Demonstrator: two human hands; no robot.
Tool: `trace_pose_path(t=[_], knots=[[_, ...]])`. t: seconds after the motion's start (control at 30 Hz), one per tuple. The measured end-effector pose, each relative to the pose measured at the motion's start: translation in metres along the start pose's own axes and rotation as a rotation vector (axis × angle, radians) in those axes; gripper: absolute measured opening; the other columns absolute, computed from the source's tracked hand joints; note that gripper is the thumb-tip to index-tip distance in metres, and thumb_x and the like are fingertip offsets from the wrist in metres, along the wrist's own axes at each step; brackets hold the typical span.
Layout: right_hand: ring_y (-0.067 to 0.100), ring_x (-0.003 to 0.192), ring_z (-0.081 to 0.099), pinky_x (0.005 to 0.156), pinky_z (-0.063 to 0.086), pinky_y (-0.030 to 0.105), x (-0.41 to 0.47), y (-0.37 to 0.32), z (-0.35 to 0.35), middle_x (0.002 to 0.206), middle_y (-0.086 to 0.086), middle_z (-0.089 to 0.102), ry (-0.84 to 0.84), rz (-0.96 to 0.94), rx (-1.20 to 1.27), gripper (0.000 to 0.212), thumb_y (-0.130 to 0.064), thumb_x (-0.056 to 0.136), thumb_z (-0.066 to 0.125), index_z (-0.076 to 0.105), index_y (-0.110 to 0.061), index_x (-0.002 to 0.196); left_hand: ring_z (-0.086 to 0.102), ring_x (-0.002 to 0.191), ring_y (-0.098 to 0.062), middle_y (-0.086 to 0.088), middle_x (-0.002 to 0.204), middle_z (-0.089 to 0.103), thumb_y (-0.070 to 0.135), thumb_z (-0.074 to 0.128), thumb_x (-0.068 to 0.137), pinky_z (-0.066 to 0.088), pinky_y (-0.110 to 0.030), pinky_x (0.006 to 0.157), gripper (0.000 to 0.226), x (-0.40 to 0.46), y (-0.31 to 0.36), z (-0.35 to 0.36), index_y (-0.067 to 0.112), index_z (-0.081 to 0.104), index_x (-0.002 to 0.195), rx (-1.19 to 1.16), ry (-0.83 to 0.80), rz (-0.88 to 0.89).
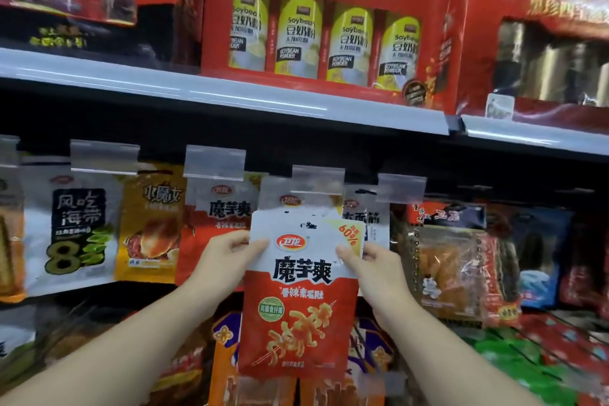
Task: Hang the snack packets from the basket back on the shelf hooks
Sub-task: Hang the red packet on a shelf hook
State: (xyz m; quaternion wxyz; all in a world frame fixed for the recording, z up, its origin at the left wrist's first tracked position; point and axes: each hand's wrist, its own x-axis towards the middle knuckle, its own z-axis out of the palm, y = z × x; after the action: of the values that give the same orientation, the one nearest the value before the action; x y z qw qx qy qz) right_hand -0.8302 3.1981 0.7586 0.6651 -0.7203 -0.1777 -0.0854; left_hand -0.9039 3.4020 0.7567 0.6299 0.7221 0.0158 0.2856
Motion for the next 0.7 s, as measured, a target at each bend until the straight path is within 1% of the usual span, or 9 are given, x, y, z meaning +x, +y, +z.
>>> trace_pose_path(t=[0.13,0.23,0.33,0.4,0.47,0.57,0.6,0.67,0.7], knots=[[0.028,0.084,0.071,0.079,0.058,0.051,0.020,0.011,0.011,0.090,0.006,0.075,-0.056,-0.002,0.027,0.010,-0.028,0.086,0.069,0.071,-0.018,0.086,0.074,0.074,-0.020,-0.004,0.084,0.077,0.021,0.060,0.094,0.053,-0.023,0.052,0.015,0.005,-0.004,-0.005,0.012,0.072,0.091,0.017,0.050,-0.019],[0.023,0.086,0.071,0.081,0.058,0.048,0.026,0.010,0.032,0.090,0.000,0.074,-0.104,-0.010,0.056,0.004,-0.027,0.087,0.068,0.068,-0.024,0.085,0.074,0.072,-0.020,-0.004,0.083,0.077,0.021,0.059,0.094,0.053,-0.022,0.049,0.015,0.008,-0.003,-0.021,0.012,0.071,0.092,0.036,0.105,-0.006],[0.026,0.088,0.071,0.081,0.058,0.048,0.030,0.001,0.059,0.089,0.000,0.074,-0.152,-0.023,0.100,0.008,-0.023,0.087,0.069,0.068,-0.026,0.079,0.074,0.072,-0.024,-0.007,0.081,0.076,0.020,0.060,0.093,0.054,-0.024,0.050,0.014,0.011,-0.001,-0.045,0.010,0.070,0.088,0.056,0.181,0.011],[0.023,0.086,0.071,0.079,0.059,0.043,0.031,-0.007,0.078,0.088,-0.001,0.074,-0.175,-0.026,0.144,0.011,-0.020,0.087,0.069,0.067,-0.027,0.078,0.073,0.069,-0.020,-0.007,0.081,0.076,0.020,0.060,0.093,0.053,-0.023,0.049,0.014,0.013,0.002,-0.062,0.011,0.069,0.087,0.046,0.219,0.022],[0.020,0.081,0.072,0.076,0.060,0.041,0.031,-0.014,0.096,0.088,0.000,0.075,-0.190,-0.038,0.158,0.008,-0.021,0.087,0.068,0.068,-0.026,0.080,0.073,0.065,-0.014,-0.004,0.081,0.076,0.019,0.059,0.094,0.053,-0.021,0.049,0.013,0.013,0.007,-0.079,0.012,0.069,0.089,0.022,0.233,0.037],[0.022,0.079,0.073,0.077,0.059,0.045,0.028,-0.024,0.119,0.087,0.002,0.076,-0.188,-0.070,0.138,0.008,-0.027,0.086,0.069,0.070,-0.022,0.080,0.072,0.064,-0.011,0.001,0.078,0.076,0.020,0.058,0.094,0.052,-0.019,0.048,0.013,0.012,0.015,-0.104,0.012,0.068,0.092,0.007,0.226,0.069],[0.021,0.078,0.073,0.073,0.060,0.041,0.027,-0.028,0.125,0.086,0.003,0.076,-0.191,-0.080,0.158,0.009,-0.026,0.087,0.068,0.070,-0.021,0.080,0.072,0.065,-0.011,0.002,0.078,0.076,0.022,0.057,0.094,0.052,-0.018,0.048,0.014,0.013,0.017,-0.111,0.013,0.068,0.093,0.009,0.221,0.079],[0.015,0.072,0.072,0.060,0.059,0.029,0.025,-0.038,0.133,0.084,0.001,0.075,-0.194,-0.107,0.206,0.008,-0.025,0.089,0.066,0.068,-0.022,0.082,0.073,0.068,-0.014,0.000,0.082,0.076,0.025,0.057,0.095,0.051,-0.019,0.047,0.015,0.015,0.022,-0.124,0.014,0.068,0.094,0.015,0.209,0.108],[0.014,0.071,0.072,0.058,0.058,0.026,0.023,-0.043,0.135,0.083,0.000,0.075,-0.190,-0.119,0.223,0.007,-0.026,0.089,0.065,0.068,-0.022,0.084,0.073,0.069,-0.015,-0.002,0.084,0.076,0.026,0.057,0.095,0.050,-0.019,0.047,0.016,0.018,0.023,-0.129,0.014,0.068,0.094,0.012,0.207,0.120]])
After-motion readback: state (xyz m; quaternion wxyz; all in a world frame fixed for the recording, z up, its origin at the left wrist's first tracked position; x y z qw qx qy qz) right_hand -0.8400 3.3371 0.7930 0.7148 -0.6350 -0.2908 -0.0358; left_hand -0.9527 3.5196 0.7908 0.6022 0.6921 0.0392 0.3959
